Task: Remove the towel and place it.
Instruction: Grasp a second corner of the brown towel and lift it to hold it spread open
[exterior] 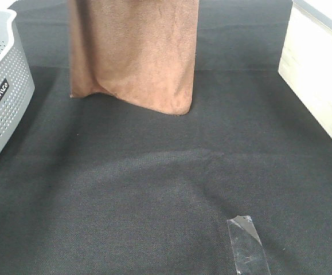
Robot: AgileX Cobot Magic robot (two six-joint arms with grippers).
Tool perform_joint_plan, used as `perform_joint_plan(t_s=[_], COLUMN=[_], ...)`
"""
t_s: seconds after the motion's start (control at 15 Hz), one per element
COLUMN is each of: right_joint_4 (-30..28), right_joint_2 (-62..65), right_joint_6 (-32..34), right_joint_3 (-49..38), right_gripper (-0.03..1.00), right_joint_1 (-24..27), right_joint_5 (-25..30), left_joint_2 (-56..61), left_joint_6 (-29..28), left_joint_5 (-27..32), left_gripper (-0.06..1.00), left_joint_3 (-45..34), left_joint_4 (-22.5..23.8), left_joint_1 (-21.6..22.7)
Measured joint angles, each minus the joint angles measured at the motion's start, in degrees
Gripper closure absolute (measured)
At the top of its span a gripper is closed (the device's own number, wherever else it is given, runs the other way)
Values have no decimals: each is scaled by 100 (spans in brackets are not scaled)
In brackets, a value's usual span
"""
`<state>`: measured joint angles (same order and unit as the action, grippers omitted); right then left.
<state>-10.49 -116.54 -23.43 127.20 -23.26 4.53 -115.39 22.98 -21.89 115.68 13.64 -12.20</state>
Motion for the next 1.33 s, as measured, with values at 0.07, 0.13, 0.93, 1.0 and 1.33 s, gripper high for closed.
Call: perform_joint_plan(t_s=[0.07, 0.13, 0.93, 1.0, 1.33], right_joint_4=[11, 29, 86, 86, 86], right_joint_2=[-69, -132, -968, -974, -1043], right_joint_6=[0, 0, 602, 659, 802], right_joint_3=[0, 0, 922, 928, 940], right_gripper=[97, 97, 97, 97, 97], right_joint_1=[29, 69, 573, 579, 590], right_joint_5=[-298, -602, -1805, -1811, -1587], left_joint_2=[-80, -223, -2469, -2469, -2469], left_joint_6=[0, 0, -103, -218, -424], left_joint_5=[-34, -46, 172, 155, 395], left_gripper=[94, 94, 94, 94, 94], left_joint_3=[86, 269, 3913, 3919, 3925], left_joint_4=[-11, -17, 235, 241, 665], left_joint_1=[69, 86, 166, 201, 229])
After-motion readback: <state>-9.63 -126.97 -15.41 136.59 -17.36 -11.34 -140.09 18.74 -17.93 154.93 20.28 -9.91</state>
